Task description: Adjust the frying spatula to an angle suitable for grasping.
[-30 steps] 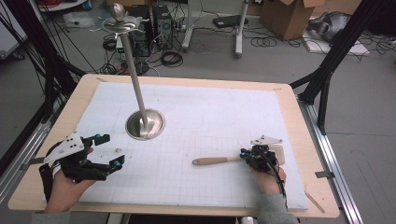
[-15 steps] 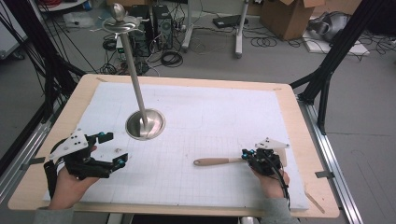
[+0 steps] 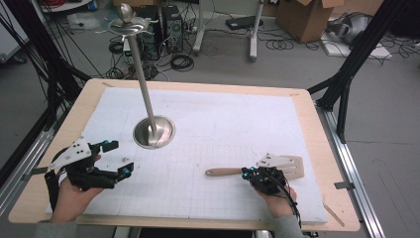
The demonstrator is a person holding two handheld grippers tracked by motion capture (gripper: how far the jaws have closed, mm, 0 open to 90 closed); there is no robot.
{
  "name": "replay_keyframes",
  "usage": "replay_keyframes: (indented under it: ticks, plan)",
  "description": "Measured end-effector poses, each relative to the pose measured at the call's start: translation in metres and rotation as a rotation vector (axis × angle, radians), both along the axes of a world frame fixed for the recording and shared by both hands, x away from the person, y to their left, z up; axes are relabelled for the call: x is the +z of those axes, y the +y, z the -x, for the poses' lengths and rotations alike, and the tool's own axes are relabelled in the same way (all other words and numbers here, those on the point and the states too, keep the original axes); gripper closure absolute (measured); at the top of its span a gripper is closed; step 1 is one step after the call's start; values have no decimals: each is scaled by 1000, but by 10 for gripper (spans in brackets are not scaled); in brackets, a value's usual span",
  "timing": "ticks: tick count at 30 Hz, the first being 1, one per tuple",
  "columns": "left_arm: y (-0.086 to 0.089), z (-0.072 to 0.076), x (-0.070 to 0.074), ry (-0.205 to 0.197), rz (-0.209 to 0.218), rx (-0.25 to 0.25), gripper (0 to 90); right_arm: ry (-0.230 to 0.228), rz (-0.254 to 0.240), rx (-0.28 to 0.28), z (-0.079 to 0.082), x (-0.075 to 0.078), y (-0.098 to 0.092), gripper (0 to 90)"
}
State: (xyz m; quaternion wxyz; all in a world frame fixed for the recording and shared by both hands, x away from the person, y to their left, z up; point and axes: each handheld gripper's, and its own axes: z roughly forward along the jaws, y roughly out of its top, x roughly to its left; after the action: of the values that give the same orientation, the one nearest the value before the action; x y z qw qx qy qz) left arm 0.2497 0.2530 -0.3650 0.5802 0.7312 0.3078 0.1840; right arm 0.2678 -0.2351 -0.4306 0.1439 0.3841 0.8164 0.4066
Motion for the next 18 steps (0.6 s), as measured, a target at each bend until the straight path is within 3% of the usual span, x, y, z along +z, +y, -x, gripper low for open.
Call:
replay_keyframes:
  ticks: [10,14,18]
  plan:
    - [1,1,0,4,4,5,66,22,42,66,-1,-8,13,900]
    - [3,2,0,1,2,12,66,49,55,127,-4,-14,20,899]
    - [5,4,0,3,1,15,66,46,59,124,-7,-15,22,899]
